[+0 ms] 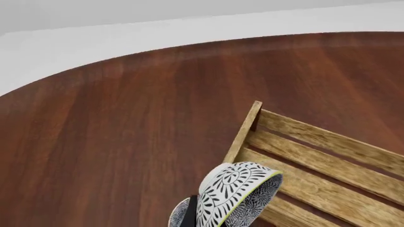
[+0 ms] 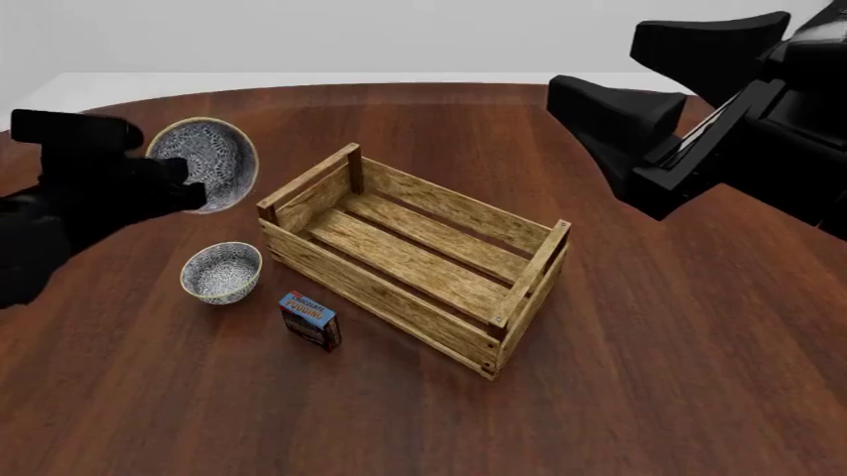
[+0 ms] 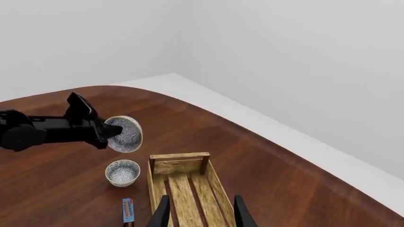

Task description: Stack the right bowl on the left bowl and place them in the tray.

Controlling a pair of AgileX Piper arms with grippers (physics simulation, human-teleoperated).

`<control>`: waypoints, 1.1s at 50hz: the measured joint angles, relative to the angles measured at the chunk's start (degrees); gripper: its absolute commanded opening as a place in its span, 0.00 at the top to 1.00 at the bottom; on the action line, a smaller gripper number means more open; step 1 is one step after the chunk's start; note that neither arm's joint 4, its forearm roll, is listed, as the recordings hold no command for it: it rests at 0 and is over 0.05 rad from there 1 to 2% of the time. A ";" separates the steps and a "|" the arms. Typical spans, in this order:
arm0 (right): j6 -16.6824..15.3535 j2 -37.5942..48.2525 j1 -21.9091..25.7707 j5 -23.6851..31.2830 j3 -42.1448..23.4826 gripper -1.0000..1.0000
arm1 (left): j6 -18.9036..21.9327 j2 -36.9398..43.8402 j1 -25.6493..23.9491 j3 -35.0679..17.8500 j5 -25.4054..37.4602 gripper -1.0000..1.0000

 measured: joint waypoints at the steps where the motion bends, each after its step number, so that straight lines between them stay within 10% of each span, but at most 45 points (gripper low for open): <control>1: 0.00 0.03 0.00 -0.02 0.00 0.00 | -0.29 0.26 0.17 0.08 -0.10 1.00; 55: -0.03 -0.15 0.34 0.03 0.04 0.00 | -12.04 11.48 3.95 8.17 -11.50 1.00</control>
